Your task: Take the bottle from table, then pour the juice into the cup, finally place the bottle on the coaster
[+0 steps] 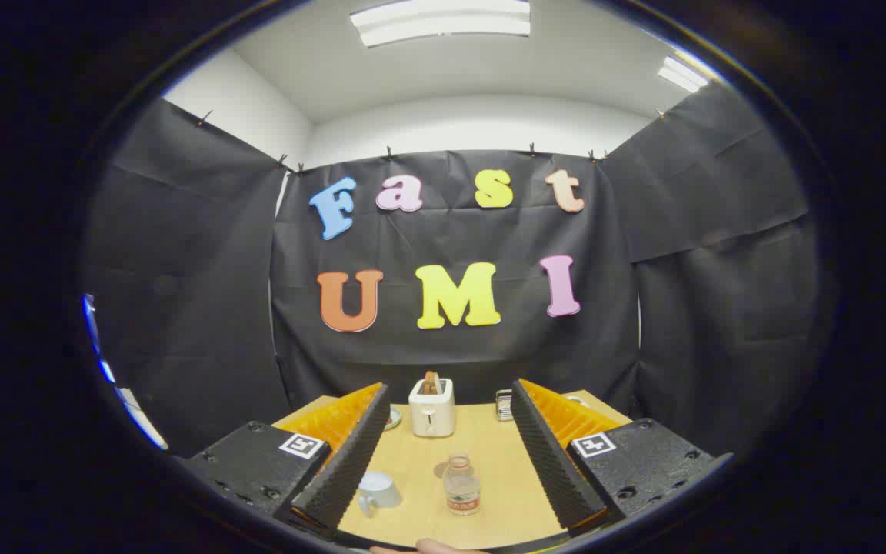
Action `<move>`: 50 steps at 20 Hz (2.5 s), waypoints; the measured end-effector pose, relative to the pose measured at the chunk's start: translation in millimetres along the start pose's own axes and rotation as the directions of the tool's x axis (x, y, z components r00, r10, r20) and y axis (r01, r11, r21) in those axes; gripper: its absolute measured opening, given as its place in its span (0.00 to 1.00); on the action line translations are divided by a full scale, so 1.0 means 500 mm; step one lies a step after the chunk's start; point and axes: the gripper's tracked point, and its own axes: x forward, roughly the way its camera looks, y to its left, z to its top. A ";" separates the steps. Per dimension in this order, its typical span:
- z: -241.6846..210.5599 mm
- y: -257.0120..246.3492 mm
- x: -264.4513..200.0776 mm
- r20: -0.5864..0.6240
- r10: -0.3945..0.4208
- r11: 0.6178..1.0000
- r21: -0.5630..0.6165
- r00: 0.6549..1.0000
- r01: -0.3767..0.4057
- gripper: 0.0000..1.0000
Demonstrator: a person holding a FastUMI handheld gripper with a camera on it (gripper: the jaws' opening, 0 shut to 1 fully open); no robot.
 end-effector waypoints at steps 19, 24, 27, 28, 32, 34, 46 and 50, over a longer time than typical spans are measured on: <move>-0.020 0.048 -0.003 0.028 0.026 0.998 -0.058 0.999 -0.025 1.00; -0.050 0.049 0.004 0.026 0.021 0.998 -0.058 0.999 -0.020 1.00; -0.079 0.050 0.013 0.012 0.021 0.998 -0.066 1.000 -0.020 1.00; -0.091 0.050 0.017 0.004 0.019 0.997 -0.070 1.000 -0.019 1.00; -0.124 0.053 0.025 -0.007 0.015 0.998 -0.067 1.000 -0.015 1.00; -0.141 0.052 0.028 -0.005 0.016 0.998 -0.062 1.000 -0.016 1.00; -0.238 0.013 0.056 -0.013 -0.041 0.995 -0.090 0.999 0.040 1.00; -0.280 -0.003 0.067 -0.026 -0.051 0.995 -0.086 0.998 0.049 1.00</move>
